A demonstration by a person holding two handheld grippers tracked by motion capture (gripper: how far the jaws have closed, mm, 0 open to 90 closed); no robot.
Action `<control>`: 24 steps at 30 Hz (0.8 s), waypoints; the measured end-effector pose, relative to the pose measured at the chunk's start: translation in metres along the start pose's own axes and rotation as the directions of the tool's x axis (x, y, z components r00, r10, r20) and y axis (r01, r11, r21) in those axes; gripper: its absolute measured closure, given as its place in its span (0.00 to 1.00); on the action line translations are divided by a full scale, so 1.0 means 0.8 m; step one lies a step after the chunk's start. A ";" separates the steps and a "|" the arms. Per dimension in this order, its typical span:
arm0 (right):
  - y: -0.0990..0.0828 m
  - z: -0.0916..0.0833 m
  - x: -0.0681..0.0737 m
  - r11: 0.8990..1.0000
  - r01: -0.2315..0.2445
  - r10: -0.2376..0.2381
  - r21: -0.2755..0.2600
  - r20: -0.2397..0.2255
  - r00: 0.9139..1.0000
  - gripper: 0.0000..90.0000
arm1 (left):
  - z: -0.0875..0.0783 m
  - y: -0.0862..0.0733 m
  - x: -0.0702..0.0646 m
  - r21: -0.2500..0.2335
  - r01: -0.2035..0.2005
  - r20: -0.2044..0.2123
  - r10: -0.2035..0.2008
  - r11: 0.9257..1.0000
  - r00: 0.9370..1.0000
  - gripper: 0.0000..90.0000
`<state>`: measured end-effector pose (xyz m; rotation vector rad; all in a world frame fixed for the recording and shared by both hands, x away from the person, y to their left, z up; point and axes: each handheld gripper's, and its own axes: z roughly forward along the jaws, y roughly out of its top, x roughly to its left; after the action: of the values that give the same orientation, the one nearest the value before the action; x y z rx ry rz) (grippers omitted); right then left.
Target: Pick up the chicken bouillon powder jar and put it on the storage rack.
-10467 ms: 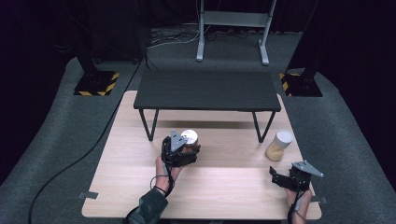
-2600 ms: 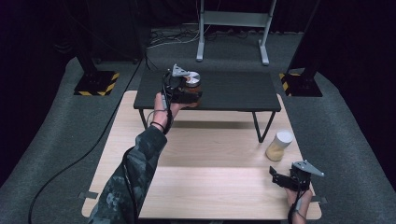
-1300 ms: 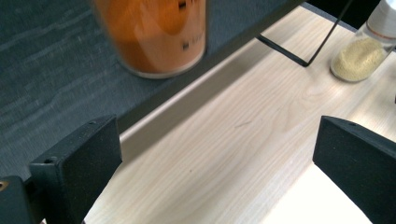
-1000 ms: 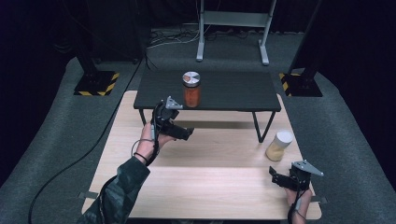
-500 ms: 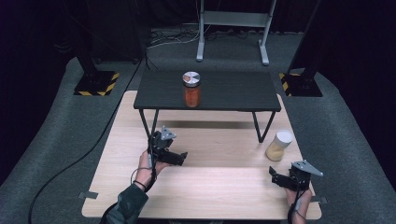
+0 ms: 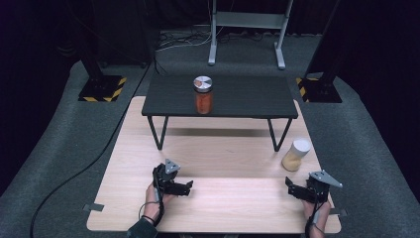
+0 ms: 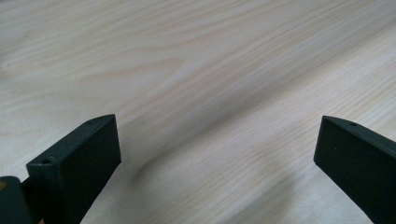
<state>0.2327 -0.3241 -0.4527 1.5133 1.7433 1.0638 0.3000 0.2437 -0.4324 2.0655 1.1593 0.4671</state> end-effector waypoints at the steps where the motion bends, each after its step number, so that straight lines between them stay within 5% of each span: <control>1: 0.000 0.000 0.000 1.000 0.001 -0.001 0.002 0.001 1.000 0.00 | 0.001 -0.002 -0.001 -0.001 0.002 -0.005 -0.002 1.000 1.000 0.00; 17: 0.000 0.000 0.007 1.000 0.011 -0.011 0.002 0.027 1.000 0.00 | 0.004 -0.005 -0.014 0.007 -0.014 -0.050 0.015 1.000 0.999 0.00; 24: 0.003 0.003 0.028 0.997 0.071 -0.072 0.022 0.088 0.993 0.00 | 0.003 -0.007 -0.021 0.000 -0.038 -0.069 0.038 0.999 0.997 0.00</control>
<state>0.2316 -0.3014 -0.4500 1.4754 1.7370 0.9329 0.2893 0.2307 -0.4377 2.0879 1.1613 0.5612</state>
